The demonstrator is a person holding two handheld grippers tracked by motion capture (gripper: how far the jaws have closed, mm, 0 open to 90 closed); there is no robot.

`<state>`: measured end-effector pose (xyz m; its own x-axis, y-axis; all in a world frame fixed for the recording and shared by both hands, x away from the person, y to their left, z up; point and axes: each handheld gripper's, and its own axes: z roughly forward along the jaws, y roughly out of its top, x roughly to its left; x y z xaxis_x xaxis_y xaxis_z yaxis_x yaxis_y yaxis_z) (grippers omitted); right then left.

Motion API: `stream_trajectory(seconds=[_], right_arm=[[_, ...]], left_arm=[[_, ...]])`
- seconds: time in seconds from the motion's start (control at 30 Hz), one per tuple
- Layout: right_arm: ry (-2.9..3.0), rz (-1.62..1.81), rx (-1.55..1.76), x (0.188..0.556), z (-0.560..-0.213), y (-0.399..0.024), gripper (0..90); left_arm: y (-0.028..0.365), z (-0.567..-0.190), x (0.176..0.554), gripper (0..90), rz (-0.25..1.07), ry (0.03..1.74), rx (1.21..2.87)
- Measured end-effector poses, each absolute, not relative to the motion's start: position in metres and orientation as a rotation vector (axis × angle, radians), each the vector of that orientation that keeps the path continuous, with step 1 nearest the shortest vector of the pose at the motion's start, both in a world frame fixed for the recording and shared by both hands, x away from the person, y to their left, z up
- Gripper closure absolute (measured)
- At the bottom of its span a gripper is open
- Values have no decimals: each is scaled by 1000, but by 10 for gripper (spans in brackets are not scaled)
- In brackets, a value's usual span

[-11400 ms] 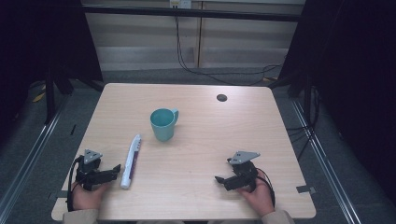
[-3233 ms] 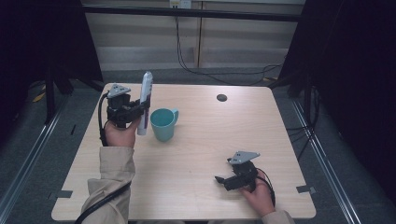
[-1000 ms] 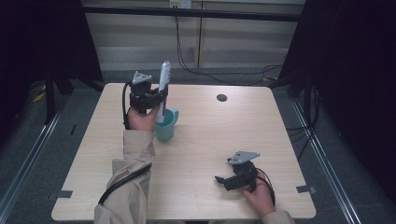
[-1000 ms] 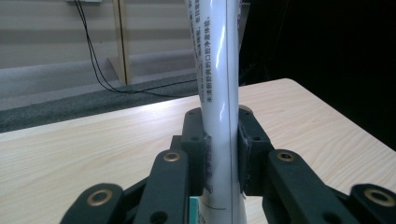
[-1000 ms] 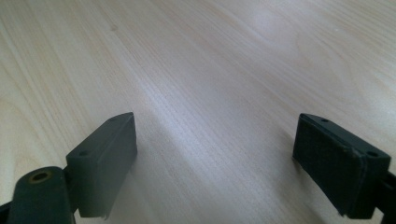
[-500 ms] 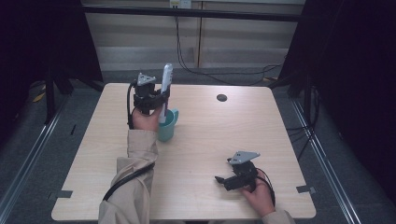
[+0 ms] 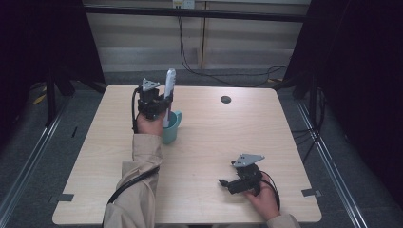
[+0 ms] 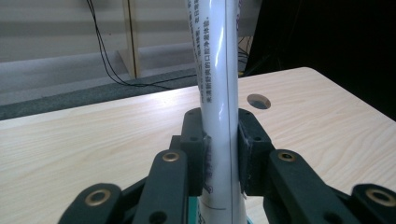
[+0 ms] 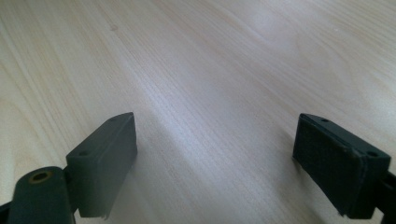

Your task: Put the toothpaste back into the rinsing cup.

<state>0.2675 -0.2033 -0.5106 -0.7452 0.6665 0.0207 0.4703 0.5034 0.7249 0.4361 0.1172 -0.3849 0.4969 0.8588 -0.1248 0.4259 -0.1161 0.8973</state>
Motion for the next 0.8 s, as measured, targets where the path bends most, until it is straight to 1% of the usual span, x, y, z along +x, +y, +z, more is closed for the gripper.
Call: stream_trajectory(seconds=[0.8], right_arm=[[2485, 1082, 961, 268, -511, -203, 129]], left_arm=[[122, -410, 427, 751, 512, 1147, 1757]])
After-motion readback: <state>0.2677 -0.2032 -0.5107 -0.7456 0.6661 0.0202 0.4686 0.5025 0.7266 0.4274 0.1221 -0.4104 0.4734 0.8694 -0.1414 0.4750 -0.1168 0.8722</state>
